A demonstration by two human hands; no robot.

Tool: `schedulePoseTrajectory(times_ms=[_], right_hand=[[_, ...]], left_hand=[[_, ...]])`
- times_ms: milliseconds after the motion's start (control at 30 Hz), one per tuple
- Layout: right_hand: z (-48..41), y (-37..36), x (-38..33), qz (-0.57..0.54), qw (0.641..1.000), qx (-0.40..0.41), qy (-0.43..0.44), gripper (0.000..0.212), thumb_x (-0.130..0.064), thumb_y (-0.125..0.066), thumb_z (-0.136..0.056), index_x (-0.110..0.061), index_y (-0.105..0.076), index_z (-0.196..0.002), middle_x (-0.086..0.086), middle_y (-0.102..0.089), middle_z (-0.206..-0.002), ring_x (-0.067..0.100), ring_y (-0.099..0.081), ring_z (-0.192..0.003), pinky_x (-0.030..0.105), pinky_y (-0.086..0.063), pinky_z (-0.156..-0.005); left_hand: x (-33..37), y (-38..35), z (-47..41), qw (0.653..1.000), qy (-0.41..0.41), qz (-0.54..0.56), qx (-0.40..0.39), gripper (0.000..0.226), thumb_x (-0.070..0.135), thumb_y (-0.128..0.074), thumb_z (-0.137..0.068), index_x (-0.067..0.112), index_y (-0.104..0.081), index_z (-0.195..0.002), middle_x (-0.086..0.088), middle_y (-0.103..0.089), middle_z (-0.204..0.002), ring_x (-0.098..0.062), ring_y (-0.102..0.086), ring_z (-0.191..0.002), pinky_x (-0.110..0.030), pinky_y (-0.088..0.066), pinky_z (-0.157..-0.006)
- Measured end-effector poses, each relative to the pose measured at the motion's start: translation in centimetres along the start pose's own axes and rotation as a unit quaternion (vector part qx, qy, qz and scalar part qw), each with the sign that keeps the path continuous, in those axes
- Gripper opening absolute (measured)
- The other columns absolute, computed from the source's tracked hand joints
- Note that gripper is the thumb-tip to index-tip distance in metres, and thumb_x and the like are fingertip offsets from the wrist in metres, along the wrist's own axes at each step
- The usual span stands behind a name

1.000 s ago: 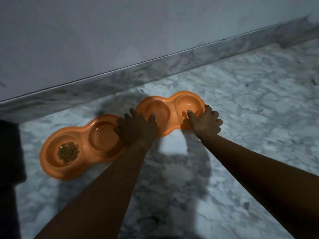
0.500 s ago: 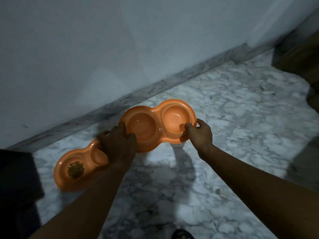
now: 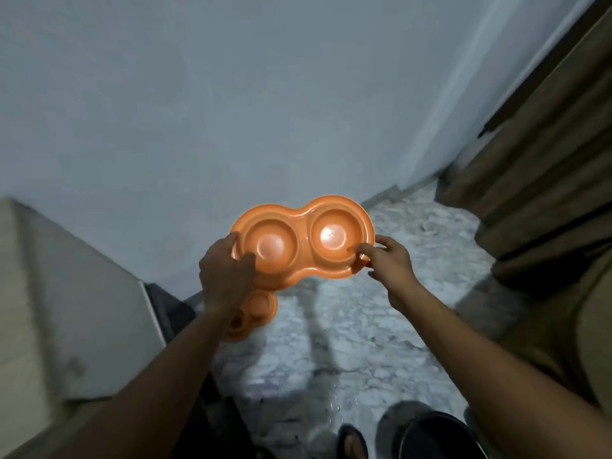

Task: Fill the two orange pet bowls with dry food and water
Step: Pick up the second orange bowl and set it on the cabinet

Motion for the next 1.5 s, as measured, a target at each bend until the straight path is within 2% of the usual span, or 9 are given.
schedulePoseTrajectory(times_ms=[233, 333, 467, 600, 733, 1000, 1133, 1367, 1500], right_hand=[[16.3, 0.2, -9.0, -0.020, 0.994, -0.053, 0.092, 0.046, -0.028, -0.075, -0.085, -0.031, -0.053, -0.125, 0.004, -0.065, -0.115, 0.025, -0.065, -0.108, 0.042, -0.053, -0.092], [21.7, -1.8, -11.0, -0.028, 0.988, -0.087, 0.125, 0.044, -0.031, -0.074, -0.086, -0.031, -0.053, -0.125, -0.005, -0.063, -0.103, 0.025, -0.064, -0.107, 0.048, -0.051, -0.100], [29.2, -4.7, -12.0, -0.036, 0.981, -0.124, 0.145, 0.041, -0.033, -0.074, -0.086, -0.028, -0.055, -0.122, -0.004, -0.062, -0.105, 0.026, -0.062, -0.111, 0.049, -0.051, -0.102], [37.0, -8.8, -12.5, -0.029, 0.973, -0.163, 0.161, 0.048, -0.031, -0.076, -0.084, -0.023, -0.057, -0.127, 0.006, -0.061, -0.126, 0.030, -0.060, -0.116, 0.049, -0.052, -0.101], [44.0, -14.2, -12.3, -0.007, 0.962, -0.192, 0.192, 0.056, -0.032, -0.075, -0.087, -0.021, -0.053, -0.138, 0.002, -0.057, -0.128, 0.031, -0.059, -0.119, 0.051, -0.051, -0.103], [59.8, -33.1, -8.4, 0.028, 0.938, -0.272, 0.214, 0.052, -0.033, -0.076, -0.084, -0.021, -0.059, -0.132, 0.003, -0.062, -0.123, 0.027, -0.062, -0.111, 0.049, -0.053, -0.098], [65.0, -41.1, -5.1, 0.037, 0.932, -0.304, 0.195, 0.055, -0.035, -0.078, -0.081, -0.020, -0.060, -0.130, 0.008, -0.066, -0.122, 0.029, -0.064, -0.110, 0.048, -0.054, -0.096], [69.0, -50.5, -2.9, 0.064, 0.936, -0.304, 0.165, 0.058, -0.033, -0.077, -0.080, -0.021, -0.058, -0.133, 0.008, -0.064, -0.126, 0.031, -0.063, -0.113, 0.052, -0.053, -0.099], [68.6, -55.7, -2.8, 0.084, 0.936, -0.301, 0.159, 0.063, -0.036, -0.077, -0.075, -0.023, -0.056, -0.133, 0.007, -0.063, -0.128, 0.033, -0.063, -0.113, 0.054, -0.054, -0.098]], left_hand=[[5.8, 17.4, 9.0, 0.998, 0.002, 0.031, 0.047, 0.059, 0.028, -0.061, -0.071, 0.023, -0.062, -0.130, -0.006, -0.067, -0.125, -0.027, -0.060, -0.115, -0.041, -0.047, -0.101], [5.3, 24.2, 13.2, 0.993, 0.004, 0.050, 0.103, 0.057, 0.025, -0.063, -0.072, 0.024, -0.063, -0.129, -0.005, -0.066, -0.125, -0.025, -0.061, -0.113, -0.041, -0.050, -0.099], [3.0, 32.0, 19.7, 0.986, 0.021, 0.058, 0.156, 0.055, 0.023, -0.064, -0.072, 0.023, -0.064, -0.127, -0.006, -0.065, -0.126, -0.028, -0.058, -0.117, -0.041, -0.048, -0.101], [-0.8, 39.8, 25.2, 0.977, 0.044, 0.067, 0.199, 0.052, 0.020, -0.066, -0.074, 0.020, -0.065, -0.126, -0.007, -0.065, -0.126, -0.028, -0.059, -0.113, -0.040, -0.050, -0.097], [-5.3, 46.9, 29.0, 0.970, 0.054, 0.083, 0.220, 0.049, 0.016, -0.065, -0.078, 0.018, -0.064, -0.127, -0.006, -0.064, -0.124, -0.025, -0.060, -0.104, -0.032, -0.048, -0.081], [-21.0, 65.9, 35.9, 0.956, 0.096, 0.079, 0.265, 0.050, 0.018, -0.072, -0.077, 0.016, -0.065, -0.126, -0.006, -0.066, -0.122, -0.024, -0.060, -0.112, -0.035, -0.049, -0.095], [-27.3, 72.9, 37.3, 0.955, 0.107, 0.042, 0.275, 0.050, 0.019, -0.072, -0.078, 0.015, -0.064, -0.127, -0.008, -0.066, -0.125, -0.026, -0.060, -0.112, -0.035, -0.046, -0.092], [-34.6, 79.1, 35.5, 0.959, 0.114, 0.008, 0.258, 0.051, 0.019, -0.069, -0.086, 0.011, -0.057, -0.135, -0.012, -0.059, -0.135, -0.031, -0.058, -0.118, -0.040, -0.048, -0.092], [-38.4, 80.6, 33.0, 0.960, 0.131, 0.004, 0.247, 0.054, 0.016, -0.069, -0.084, 0.011, -0.056, -0.136, -0.012, -0.060, -0.133, -0.031, -0.057, -0.118, -0.042, -0.046, -0.098]])
Point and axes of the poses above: each hand's wrist, its own z-axis away from the middle knuckle, its own y-axis out of the back of the hand, x = y × z, the point moved 7 cm from there along -z, towards the middle knuckle
